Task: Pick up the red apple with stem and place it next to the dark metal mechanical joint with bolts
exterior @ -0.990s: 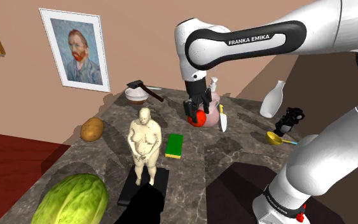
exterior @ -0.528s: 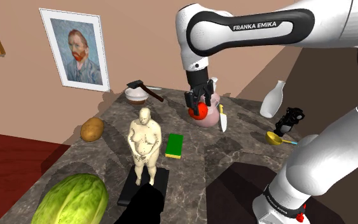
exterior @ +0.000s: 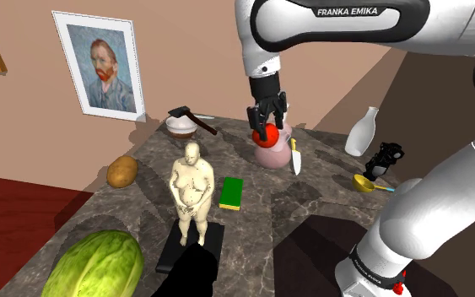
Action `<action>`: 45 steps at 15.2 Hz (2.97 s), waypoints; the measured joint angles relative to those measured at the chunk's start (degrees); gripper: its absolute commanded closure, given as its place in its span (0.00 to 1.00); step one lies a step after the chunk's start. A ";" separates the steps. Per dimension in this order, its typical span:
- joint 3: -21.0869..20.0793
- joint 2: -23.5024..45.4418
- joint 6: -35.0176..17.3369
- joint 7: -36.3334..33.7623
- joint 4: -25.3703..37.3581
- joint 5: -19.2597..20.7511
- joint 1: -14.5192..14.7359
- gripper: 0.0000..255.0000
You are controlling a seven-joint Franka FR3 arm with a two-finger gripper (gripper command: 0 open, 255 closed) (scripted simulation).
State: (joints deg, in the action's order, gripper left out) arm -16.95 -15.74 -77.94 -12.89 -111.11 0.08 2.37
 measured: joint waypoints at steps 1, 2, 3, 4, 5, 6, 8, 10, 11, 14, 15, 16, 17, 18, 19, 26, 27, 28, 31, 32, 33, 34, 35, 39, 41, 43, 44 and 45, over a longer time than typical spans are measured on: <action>-0.03 0.15 0.78 -0.04 0.94 0.02 0.00 1.00; -0.09 0.25 1.60 -0.14 1.84 0.00 0.03 1.00; -0.06 0.63 2.38 -0.07 2.99 0.14 -0.04 1.00; -0.04 0.93 3.23 -0.02 4.12 0.24 -0.09 1.00; 0.01 0.94 3.74 0.06 4.65 0.28 -0.13 1.00; 0.49 0.16 4.01 0.81 4.19 0.43 -0.34 1.00; 2.09 -1.48 3.85 3.30 2.55 1.22 -1.12 1.00; 3.75 -2.31 3.76 5.89 1.80 2.30 -2.00 1.00; 4.79 -3.11 3.74 7.48 1.12 2.93 -2.51 1.00; 7.72 -5.45 3.45 11.90 -1.11 4.79 -3.88 1.00; 8.60 -5.77 3.15 13.21 -1.59 5.44 -4.32 1.00; 9.66 -5.97 3.03 14.77 -1.72 6.24 -4.86 1.00; 10.76 -6.91 2.64 16.33 -2.83 6.99 -5.36 1.00; 11.64 -7.12 2.21 17.59 -3.30 7.66 -5.80 1.00; 12.84 -7.10 1.99 19.29 -3.25 8.59 -6.41 1.00; 19.64 -6.83 -0.52 28.91 -3.64 13.65 -9.86 1.00; 20.49 -6.73 -0.85 30.11 -3.57 14.26 -10.30 1.00; 21.51 -6.34 -1.23 31.54 -3.18 14.94 -10.82 1.00; 24.71 -5.29 -2.69 36.00 -2.40 16.99 -12.47 1.00; 25.76 -4.42 -3.14 37.46 -1.55 17.55 -12.98 1.00; 26.73 -3.58 -3.64 38.81 -0.82 18.01 -13.45 1.00; 27.57 -3.25 -4.08 39.99 -0.58 18.45 -13.89 1.00; 28.55 -2.15 -4.66 41.31 0.36 18.82 -14.35 1.00; 32.47 1.39 -5.97 47.24 4.42 20.08 -16.37 1.00; 34.19 3.58 -7.12 49.71 6.21 20.24 -17.23 1.00; 36.16 6.51 -8.42 52.60 8.72 20.09 -18.28 1.00; 37.20 7.43 -8.97 54.27 9.60 20.16 -18.96 1.00; 38.10 8.70 -9.29 55.78 10.99 19.99 -19.53 1.00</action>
State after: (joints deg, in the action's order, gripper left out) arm 21.15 -7.05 -87.22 42.89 -100.11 20.07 -17.15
